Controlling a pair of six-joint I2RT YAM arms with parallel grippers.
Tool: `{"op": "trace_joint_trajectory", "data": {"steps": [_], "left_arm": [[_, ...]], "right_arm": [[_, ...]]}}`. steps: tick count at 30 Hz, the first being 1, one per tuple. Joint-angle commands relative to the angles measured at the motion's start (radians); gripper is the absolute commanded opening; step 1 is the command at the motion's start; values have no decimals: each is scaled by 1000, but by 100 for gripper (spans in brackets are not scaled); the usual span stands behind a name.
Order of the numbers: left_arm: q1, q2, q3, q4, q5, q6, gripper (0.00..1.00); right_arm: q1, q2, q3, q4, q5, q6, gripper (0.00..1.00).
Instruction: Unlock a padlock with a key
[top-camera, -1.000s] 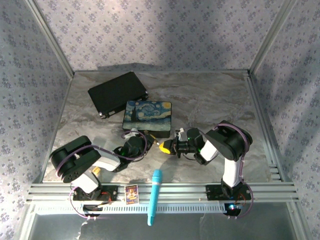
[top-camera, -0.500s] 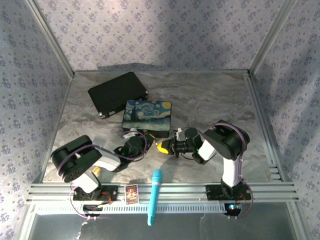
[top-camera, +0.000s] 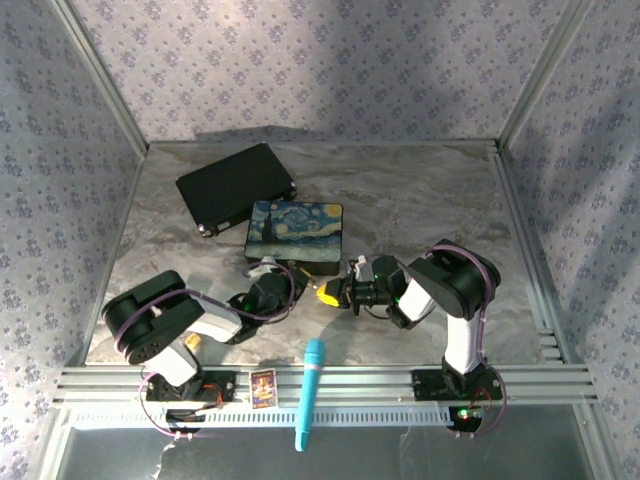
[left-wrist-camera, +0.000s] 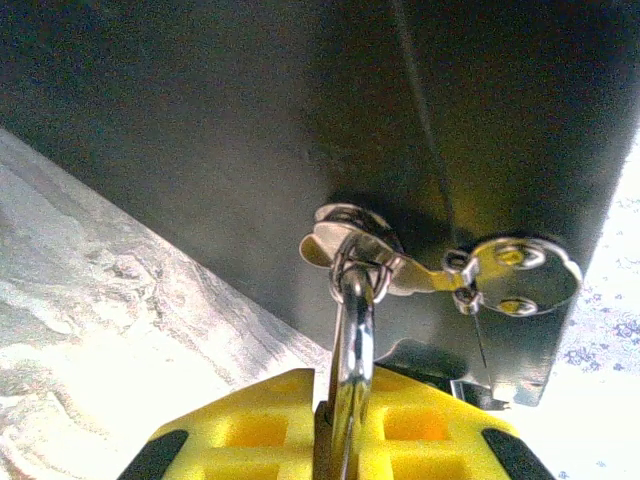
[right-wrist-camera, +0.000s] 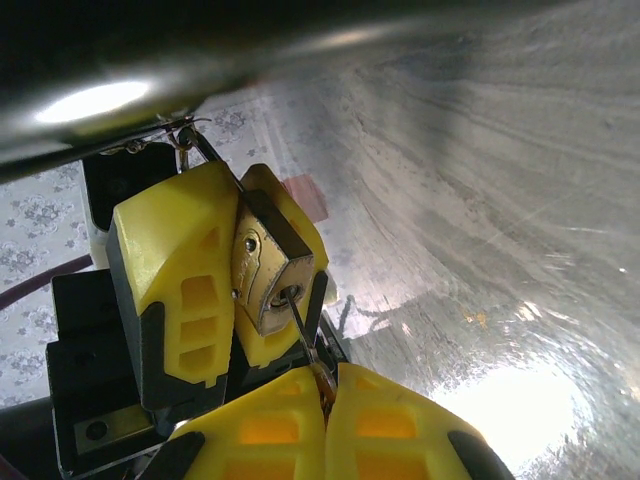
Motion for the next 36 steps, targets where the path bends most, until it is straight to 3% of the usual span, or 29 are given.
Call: {"op": "trace_joint_trajectory", "data": {"steps": [1,13,21,31,36], "left_arm": [[-22,23,24,-27,65,-19,7],[-53,25,48,-7,115,-31,7],[-101,35,99,-55,170,-32,0],[-120,46,132,-115,182,-21,0],[-114,52,134,-139,181,-19,6]], "right_arm": [[-8,-7,7,45,44,-9,0],[-32,1,67,41,-4,-12,0],[-34,-27,112,-22,-11,-48,0],[-43,-117,111,-65,-4,-85,0],[-20,-159,111,-145,-13,-137,0]]}}
